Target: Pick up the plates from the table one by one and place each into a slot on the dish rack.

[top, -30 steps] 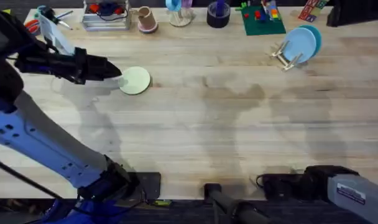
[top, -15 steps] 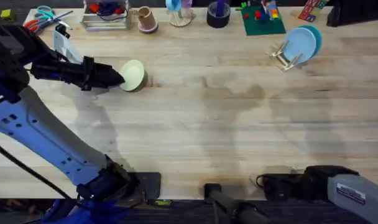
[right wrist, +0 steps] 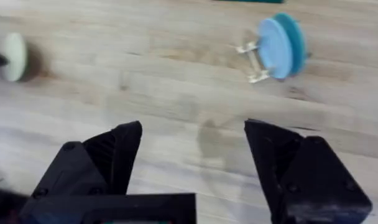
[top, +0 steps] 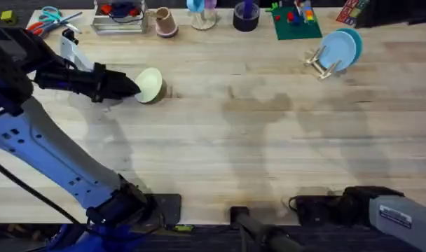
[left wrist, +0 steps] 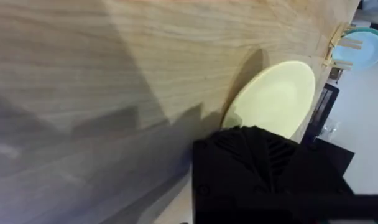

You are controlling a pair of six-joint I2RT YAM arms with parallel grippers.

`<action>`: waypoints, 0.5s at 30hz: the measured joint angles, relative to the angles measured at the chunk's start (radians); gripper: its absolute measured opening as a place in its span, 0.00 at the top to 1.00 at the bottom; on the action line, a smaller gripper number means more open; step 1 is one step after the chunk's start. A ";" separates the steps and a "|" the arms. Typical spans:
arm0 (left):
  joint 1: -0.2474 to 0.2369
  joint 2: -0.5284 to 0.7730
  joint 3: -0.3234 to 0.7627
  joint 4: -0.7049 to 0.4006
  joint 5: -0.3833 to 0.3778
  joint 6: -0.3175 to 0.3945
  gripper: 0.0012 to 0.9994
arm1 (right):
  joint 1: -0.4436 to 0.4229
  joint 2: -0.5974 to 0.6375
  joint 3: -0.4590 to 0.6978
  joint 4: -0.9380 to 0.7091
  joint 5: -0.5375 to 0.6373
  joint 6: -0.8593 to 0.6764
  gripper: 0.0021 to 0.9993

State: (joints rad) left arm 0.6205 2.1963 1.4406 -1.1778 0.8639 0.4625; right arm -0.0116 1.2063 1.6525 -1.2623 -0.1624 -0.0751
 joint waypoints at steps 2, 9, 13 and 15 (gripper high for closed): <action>0.000 0.000 0.000 0.000 0.000 0.000 0.96 | 0.000 0.028 0.001 0.001 -0.048 0.000 0.01; 0.000 0.000 0.000 0.000 0.000 0.000 0.96 | 0.011 0.159 0.001 0.036 -0.199 0.001 0.00; 0.000 0.000 0.000 0.001 0.000 0.000 0.96 | 0.078 0.229 0.001 0.108 -0.249 0.001 0.00; 0.000 0.000 0.000 0.001 0.000 -0.001 0.96 | 0.126 0.260 0.001 0.150 -0.262 0.001 0.00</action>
State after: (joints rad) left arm 0.6205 2.1963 1.4406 -1.1770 0.8635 0.4618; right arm 0.1144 1.4667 1.6531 -1.1122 -0.4248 -0.0746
